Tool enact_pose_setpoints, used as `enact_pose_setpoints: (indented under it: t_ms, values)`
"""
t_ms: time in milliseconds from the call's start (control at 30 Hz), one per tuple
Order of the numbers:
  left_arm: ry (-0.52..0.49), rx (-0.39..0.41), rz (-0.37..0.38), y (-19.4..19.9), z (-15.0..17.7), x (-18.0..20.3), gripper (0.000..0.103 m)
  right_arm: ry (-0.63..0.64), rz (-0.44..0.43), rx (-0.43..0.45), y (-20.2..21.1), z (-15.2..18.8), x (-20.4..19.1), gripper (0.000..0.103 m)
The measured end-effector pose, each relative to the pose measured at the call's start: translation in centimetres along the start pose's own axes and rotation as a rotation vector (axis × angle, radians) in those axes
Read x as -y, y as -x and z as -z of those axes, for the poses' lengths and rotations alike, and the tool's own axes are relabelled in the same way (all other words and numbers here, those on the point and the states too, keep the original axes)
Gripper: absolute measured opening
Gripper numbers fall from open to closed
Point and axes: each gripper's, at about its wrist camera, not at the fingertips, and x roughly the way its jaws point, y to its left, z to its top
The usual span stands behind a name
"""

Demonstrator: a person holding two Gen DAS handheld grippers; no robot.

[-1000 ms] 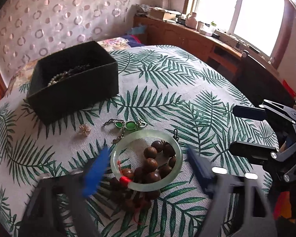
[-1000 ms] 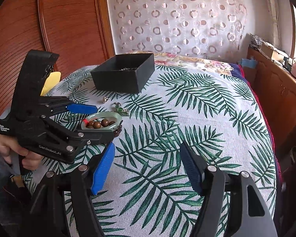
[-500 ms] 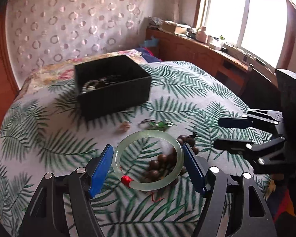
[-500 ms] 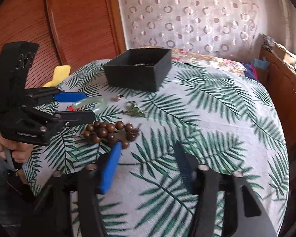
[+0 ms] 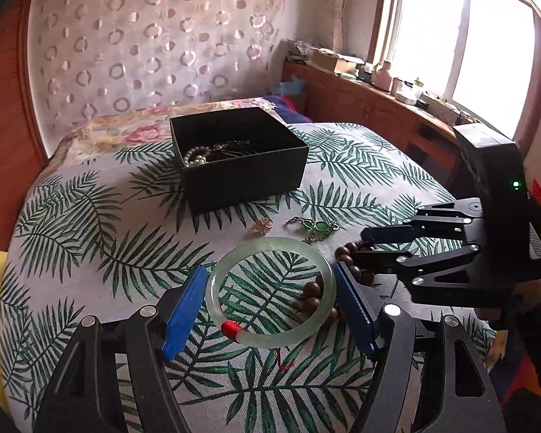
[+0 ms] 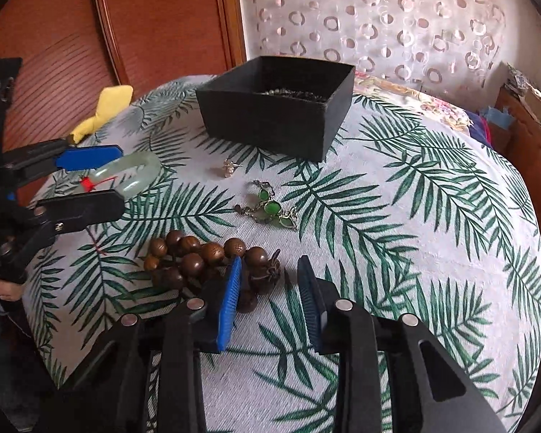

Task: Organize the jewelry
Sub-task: 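Grasp the jade bangle with the left tool while the right grasps the wooden bead bracelet, then carry the jade bangle and wooden bead bracelet into the black box and release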

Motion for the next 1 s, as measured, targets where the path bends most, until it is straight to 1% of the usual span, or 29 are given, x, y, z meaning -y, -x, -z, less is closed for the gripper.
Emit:
enact_pose_setpoints:
  t_ms: [133,167,200,367,467,633,833,1000]
  values:
    - [0.006,0.007,-0.002,0.2,0.0,-0.2,0.068,0.051,0.029,-0.010,-0.3,-0.2,-0.6,0.034]
    - [0.008,0.011,-0.004,0.3,-0.1,-0.3,0.068,0.056,0.027,-0.010,-0.3,-0.2,-0.7,0.024]
    - [0.010,0.015,-0.007,0.4,-0.2,-0.4,0.068,0.063,0.025,-0.011,-0.3,-0.2,-0.7,0.020]
    - [0.022,0.031,-0.015,0.9,-0.5,-0.9,0.068,0.083,0.029,0.008,0.4,0.0,-0.6,0.017]
    - [0.020,0.044,-0.021,1.3,-0.9,-1.0,0.068,0.074,0.027,0.048,1.5,-0.1,-0.4,0.017]
    - [0.005,0.069,-0.037,1.7,-1.9,-0.8,0.068,0.094,0.042,0.122,4.1,-1.1,-0.4,0.017]
    - [-0.006,0.090,-0.049,1.5,-3.7,-1.0,0.068,0.124,0.068,0.195,6.7,-3.7,-0.1,0.017]
    - [-0.009,0.101,-0.058,1.1,-5.1,-1.2,0.068,0.145,0.093,0.238,8.1,-5.9,0.3,0.017]
